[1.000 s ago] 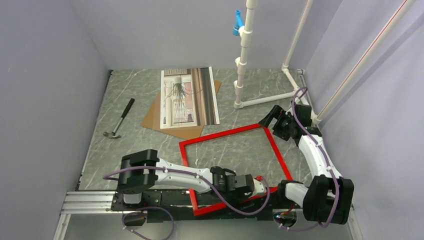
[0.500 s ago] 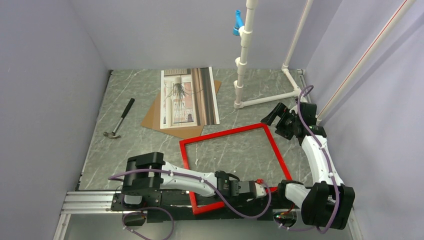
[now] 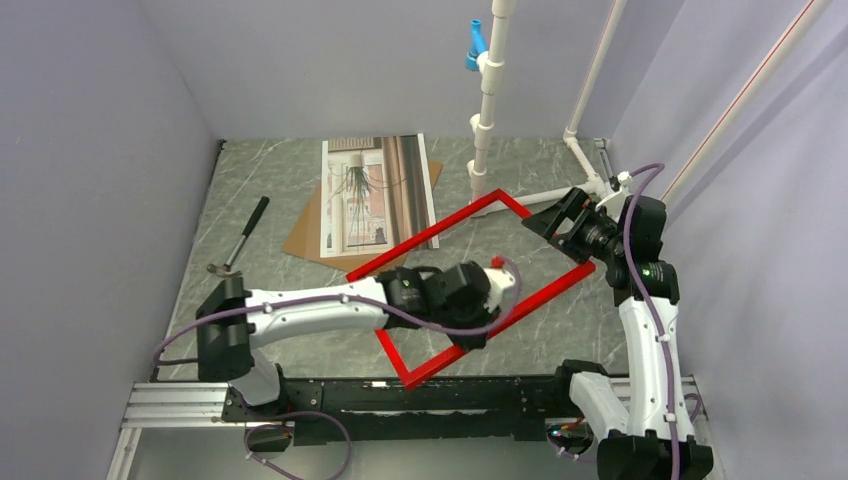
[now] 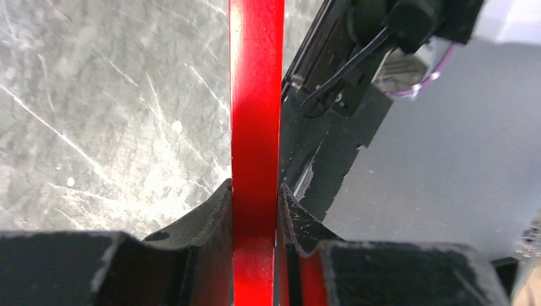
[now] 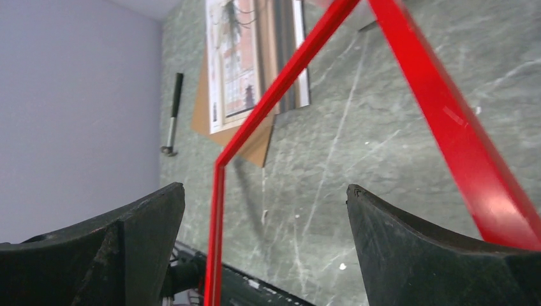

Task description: Put the photo into the frame

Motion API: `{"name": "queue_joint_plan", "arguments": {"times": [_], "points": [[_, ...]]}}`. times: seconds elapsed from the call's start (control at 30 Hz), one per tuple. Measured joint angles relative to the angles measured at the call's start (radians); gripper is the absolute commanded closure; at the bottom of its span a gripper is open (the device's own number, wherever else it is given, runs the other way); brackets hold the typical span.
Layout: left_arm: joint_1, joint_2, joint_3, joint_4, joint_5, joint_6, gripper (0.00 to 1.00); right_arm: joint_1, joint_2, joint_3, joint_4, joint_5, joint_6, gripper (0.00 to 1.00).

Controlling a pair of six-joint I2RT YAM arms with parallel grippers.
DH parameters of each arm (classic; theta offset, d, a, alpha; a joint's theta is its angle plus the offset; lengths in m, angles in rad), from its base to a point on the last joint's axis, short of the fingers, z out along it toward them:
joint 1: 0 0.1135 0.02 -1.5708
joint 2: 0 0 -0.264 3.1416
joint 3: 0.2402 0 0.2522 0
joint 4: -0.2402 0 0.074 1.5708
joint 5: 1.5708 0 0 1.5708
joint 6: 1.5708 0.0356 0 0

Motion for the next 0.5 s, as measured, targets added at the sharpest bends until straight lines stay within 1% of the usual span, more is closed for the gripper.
{"name": "queue_joint_plan", "arguments": {"times": [0.2, 0.33, 0.5], "points": [[0.143, -0.125, -0.035, 0.059, 0.153, -0.05, 1.0, 0.0, -0.028, 0.055, -0.058, -0.073, 0.032, 0.01], [0.214, -0.171, -0.037, 0.071, 0.234, -0.075, 1.0, 0.0, -0.052, 0.09, -0.087, -0.122, 0.049, 0.04], [0.264, -0.191, -0.037, 0.086, 0.292, -0.09, 1.0, 0.0, -0.064, 0.102, -0.104, -0.169, 0.056, 0.07]]}}
